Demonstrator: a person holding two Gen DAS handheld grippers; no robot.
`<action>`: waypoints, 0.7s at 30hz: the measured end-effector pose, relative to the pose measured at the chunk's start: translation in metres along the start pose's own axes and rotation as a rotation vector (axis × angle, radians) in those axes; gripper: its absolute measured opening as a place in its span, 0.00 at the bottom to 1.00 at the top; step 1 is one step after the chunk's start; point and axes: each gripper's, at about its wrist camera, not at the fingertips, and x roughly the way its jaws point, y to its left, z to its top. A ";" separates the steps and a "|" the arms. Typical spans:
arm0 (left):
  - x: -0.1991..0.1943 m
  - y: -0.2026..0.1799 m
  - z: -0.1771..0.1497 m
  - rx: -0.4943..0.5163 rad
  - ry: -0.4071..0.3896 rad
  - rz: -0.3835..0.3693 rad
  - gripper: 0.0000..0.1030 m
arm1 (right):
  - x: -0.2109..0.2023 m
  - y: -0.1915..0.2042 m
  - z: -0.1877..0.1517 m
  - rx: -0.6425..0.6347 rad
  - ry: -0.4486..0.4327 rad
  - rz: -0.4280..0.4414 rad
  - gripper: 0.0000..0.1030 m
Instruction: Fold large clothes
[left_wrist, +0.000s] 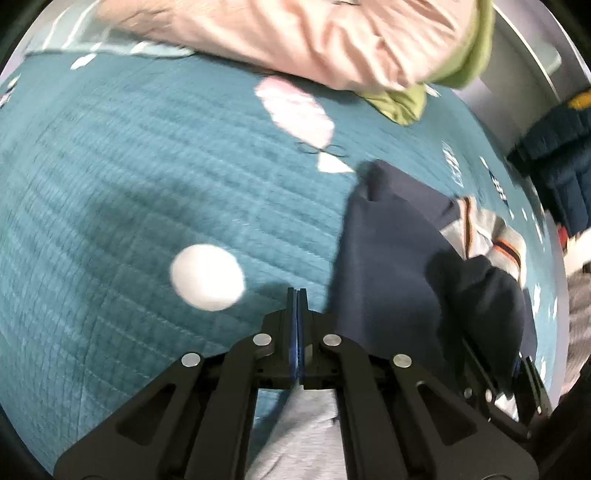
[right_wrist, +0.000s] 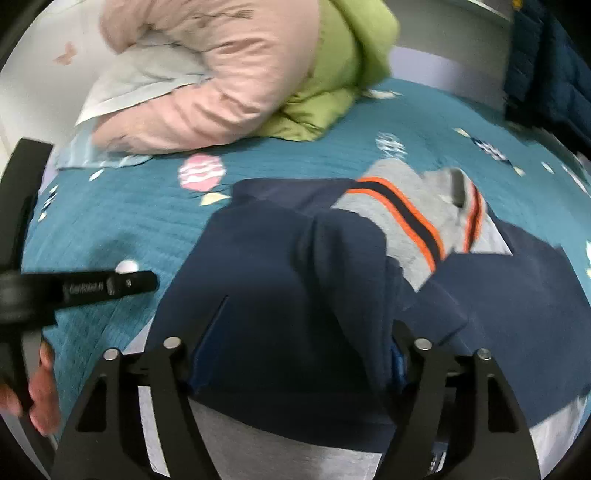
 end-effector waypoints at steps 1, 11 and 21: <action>0.000 0.003 -0.001 0.000 0.004 0.005 0.00 | 0.000 0.001 -0.001 -0.008 0.000 0.018 0.69; -0.008 0.012 -0.005 -0.017 -0.010 0.026 0.00 | -0.016 0.018 0.006 -0.085 -0.033 0.223 0.74; -0.014 -0.020 -0.011 0.065 -0.003 0.004 0.00 | -0.011 -0.009 -0.002 0.118 0.086 0.415 0.18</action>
